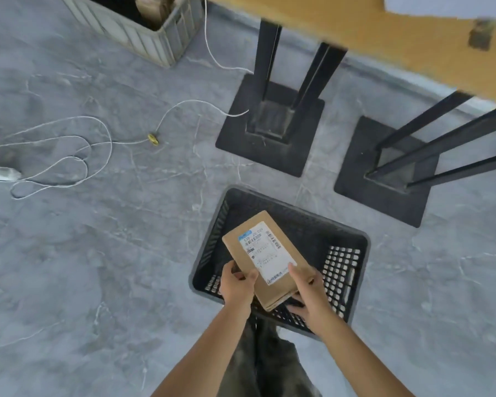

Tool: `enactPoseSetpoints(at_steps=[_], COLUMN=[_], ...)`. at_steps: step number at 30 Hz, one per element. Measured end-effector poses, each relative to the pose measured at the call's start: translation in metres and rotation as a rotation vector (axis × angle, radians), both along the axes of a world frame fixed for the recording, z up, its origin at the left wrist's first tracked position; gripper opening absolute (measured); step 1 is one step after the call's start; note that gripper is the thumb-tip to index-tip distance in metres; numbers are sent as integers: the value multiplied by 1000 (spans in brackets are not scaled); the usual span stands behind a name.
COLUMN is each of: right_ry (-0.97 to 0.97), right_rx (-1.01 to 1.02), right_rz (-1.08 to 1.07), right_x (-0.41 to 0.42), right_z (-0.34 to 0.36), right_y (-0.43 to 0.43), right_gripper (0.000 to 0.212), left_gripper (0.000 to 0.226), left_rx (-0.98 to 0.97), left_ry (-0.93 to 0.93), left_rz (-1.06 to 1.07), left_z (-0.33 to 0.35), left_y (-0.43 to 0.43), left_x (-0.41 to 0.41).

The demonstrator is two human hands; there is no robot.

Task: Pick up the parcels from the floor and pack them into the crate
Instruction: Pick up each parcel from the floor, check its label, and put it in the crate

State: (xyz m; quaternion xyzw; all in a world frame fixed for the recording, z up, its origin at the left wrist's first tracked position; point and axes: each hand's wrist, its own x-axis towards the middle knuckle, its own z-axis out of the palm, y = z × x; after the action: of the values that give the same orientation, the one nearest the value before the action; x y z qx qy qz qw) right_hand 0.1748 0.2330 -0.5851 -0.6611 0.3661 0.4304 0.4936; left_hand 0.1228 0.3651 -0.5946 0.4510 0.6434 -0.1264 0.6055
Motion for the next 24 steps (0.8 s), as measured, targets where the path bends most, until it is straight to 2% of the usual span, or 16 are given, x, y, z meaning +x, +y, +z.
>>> enactPoseSetpoints(at_steps=[3,7,11,13,16,19,22,24], right_ry=[-58,-106,-144,-205,-278,-210,-92,-41], right_rx=[8,-11,-14,-44,-168,-81,-78,-145], right_rz=[-59,48,181,179,186,169,301,461], right_x=[11,46,83,96,101,99,102,101], right_z=[-87,-201,-314,-345,-365,-369,-351,-324], right_y=[4,12,23,39,59,71,68,54], right_gripper=[78,71,78,71,56,53,80,84], left_gripper=[44,42,28,19,31,37,35,36], left_rx=[-104,-360,-371,-357,-334,-347,-314,-229], left_ry=[9,75,31,-24,-72,-62,7,92], left_rz=[34,34,96,136,166,156,0,-119], left_z=[-83,-183,-274,-301,-326,-328,-317,-295], left_y=[-3,18,43,49,58,67,73,79], left_x=[12,32,47,55,66,70,68,68])
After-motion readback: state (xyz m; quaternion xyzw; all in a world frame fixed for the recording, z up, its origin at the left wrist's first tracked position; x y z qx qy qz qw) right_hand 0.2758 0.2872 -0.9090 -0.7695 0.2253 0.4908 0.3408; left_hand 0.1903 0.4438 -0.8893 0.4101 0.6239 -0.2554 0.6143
